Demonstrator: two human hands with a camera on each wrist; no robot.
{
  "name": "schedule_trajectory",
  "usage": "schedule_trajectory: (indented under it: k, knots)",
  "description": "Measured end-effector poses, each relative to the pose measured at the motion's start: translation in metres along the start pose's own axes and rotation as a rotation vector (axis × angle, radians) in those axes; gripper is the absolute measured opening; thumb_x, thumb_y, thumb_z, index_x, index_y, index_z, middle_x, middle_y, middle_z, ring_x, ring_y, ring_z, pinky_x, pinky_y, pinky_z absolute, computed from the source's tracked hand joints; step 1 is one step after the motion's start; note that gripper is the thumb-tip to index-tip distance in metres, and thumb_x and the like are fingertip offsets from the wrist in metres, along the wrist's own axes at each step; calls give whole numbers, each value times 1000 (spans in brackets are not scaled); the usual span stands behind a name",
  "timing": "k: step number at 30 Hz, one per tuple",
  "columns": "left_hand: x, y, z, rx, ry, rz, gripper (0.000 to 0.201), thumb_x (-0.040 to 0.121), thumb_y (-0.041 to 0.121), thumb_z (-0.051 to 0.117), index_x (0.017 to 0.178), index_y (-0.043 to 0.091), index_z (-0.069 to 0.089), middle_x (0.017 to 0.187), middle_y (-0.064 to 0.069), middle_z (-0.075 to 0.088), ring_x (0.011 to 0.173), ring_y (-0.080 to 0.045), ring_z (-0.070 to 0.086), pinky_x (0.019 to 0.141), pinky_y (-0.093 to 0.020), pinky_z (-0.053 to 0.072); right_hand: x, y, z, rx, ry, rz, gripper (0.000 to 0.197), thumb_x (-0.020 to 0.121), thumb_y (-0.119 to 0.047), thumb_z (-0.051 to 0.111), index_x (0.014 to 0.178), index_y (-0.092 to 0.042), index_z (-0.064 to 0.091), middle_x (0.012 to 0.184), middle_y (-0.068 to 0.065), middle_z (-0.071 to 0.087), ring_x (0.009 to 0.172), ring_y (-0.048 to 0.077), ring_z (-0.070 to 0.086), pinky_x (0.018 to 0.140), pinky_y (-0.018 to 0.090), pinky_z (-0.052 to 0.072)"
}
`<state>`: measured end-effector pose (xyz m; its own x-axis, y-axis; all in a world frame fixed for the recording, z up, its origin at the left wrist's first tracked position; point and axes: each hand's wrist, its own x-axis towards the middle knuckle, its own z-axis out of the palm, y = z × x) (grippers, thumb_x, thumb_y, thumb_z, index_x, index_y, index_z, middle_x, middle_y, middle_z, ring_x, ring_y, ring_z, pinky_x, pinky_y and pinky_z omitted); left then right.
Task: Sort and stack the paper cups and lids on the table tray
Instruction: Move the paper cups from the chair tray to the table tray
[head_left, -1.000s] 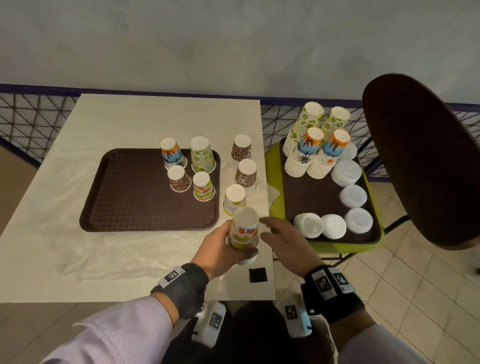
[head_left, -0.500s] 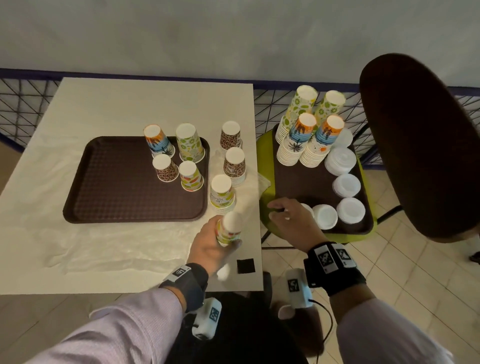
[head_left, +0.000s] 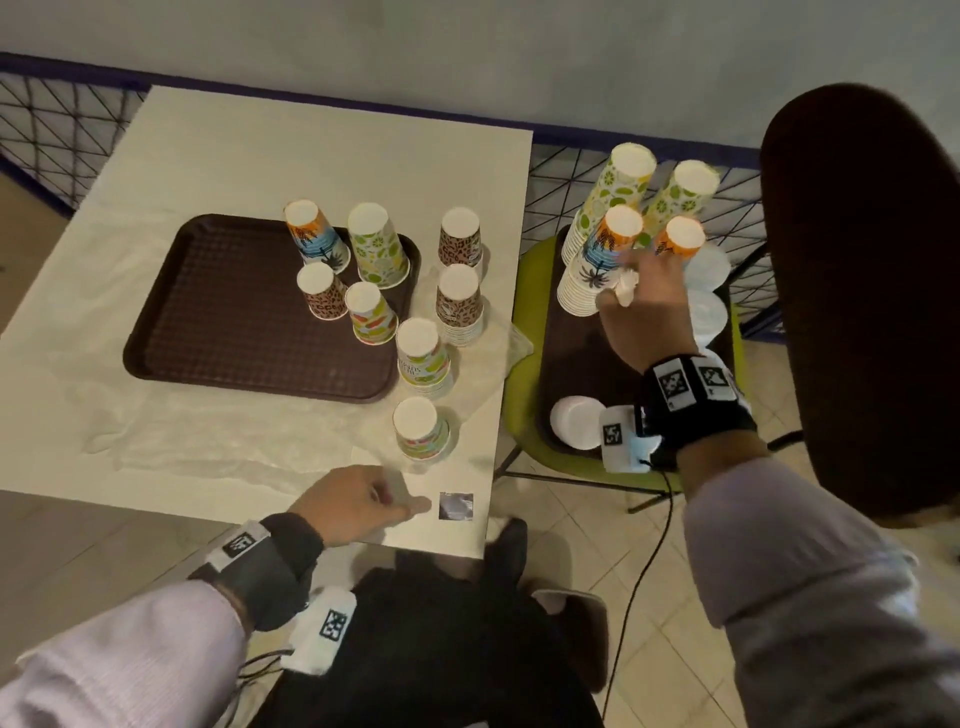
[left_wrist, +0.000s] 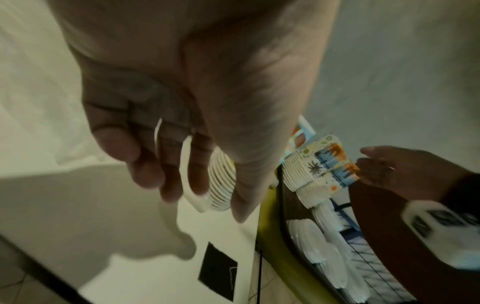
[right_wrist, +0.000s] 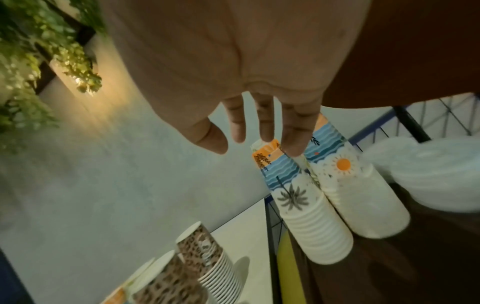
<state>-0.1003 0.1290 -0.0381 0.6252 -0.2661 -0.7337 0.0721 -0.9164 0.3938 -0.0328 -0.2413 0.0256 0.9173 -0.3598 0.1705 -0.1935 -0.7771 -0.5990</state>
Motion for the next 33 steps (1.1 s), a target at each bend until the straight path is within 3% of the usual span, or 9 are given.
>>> schedule_trajectory:
  k: [3, 6, 8, 11, 14, 20, 24, 28, 33]
  knots:
    - [-6, 24, 3, 29, -65, 151, 29, 84, 60, 70, 94, 33, 66, 96, 12, 69, 90, -11, 65, 84, -30, 51, 39, 1, -4, -141, -12, 62, 64, 77, -32, 53, 138, -12, 51, 141, 18, 45, 127, 41, 44, 108, 44, 31]
    - [-9, 68, 3, -44, -69, 301, 16, 94, 47, 70, 101, 33, 66, 94, 13, 67, 82, -5, 63, 79, -24, 49, 68, 4, -4, -349, -78, 29, 71, 85, -32, 61, 150, -18, 35, 155, 15, 33, 136, 43, 34, 111, 52, 33]
    - [-5, 101, 3, -91, -37, 380, 20, 96, 43, 69, 112, 32, 64, 95, 12, 65, 82, -6, 63, 79, -24, 50, 78, 9, 0, -436, -173, -4, 71, 90, -33, 60, 153, -20, 30, 159, 13, 30, 140, 43, 29, 110, 55, 36]
    - [8, 144, 1, -183, 34, 456, 29, 97, 37, 68, 123, 30, 58, 94, 7, 66, 79, -10, 63, 77, -29, 51, 85, 20, 7, -487, -237, -53, 65, 93, -32, 58, 151, -18, 31, 153, 13, 36, 137, 42, 32, 105, 57, 42]
    - [26, 176, -2, -250, 126, 502, 36, 98, 36, 67, 129, 26, 53, 94, 5, 66, 83, -17, 64, 78, -34, 51, 85, 23, 7, -463, -231, -94, 61, 94, -33, 58, 147, -12, 36, 146, 17, 42, 130, 40, 38, 107, 50, 37]
    - [69, 218, -7, -370, 374, 424, 55, 91, 32, 77, 136, 18, 49, 102, -1, 62, 74, -13, 56, 73, -29, 43, 53, 32, 13, -214, -148, -171, 57, 88, -24, 71, 136, -3, 47, 123, 22, 55, 106, 41, 58, 90, 48, 52]
    - [100, 232, -13, -390, 419, 356, 83, 80, 35, 85, 146, 18, 37, 127, -8, 58, 104, -26, 64, 86, -33, 50, 26, 41, 9, -135, -73, -152, 53, 89, -18, 67, 138, -6, 49, 124, 24, 52, 102, 42, 59, 88, 49, 54]
    - [132, 245, -13, -340, 324, 291, 111, 71, 38, 93, 158, 16, 26, 153, -13, 44, 140, -30, 46, 113, -43, 43, 0, 60, 1, -140, -84, 5, 46, 88, -18, 64, 132, -10, 53, 132, 23, 44, 111, 43, 56, 97, 52, 51]
    - [160, 261, -13, -306, 169, 317, 127, 69, 28, 96, 165, 19, 14, 165, -6, 35, 149, -25, 36, 115, -29, 30, -15, 81, -5, -12, -73, 83, 43, 84, -21, 58, 126, -11, 51, 128, 17, 40, 102, 43, 56, 93, 53, 51]
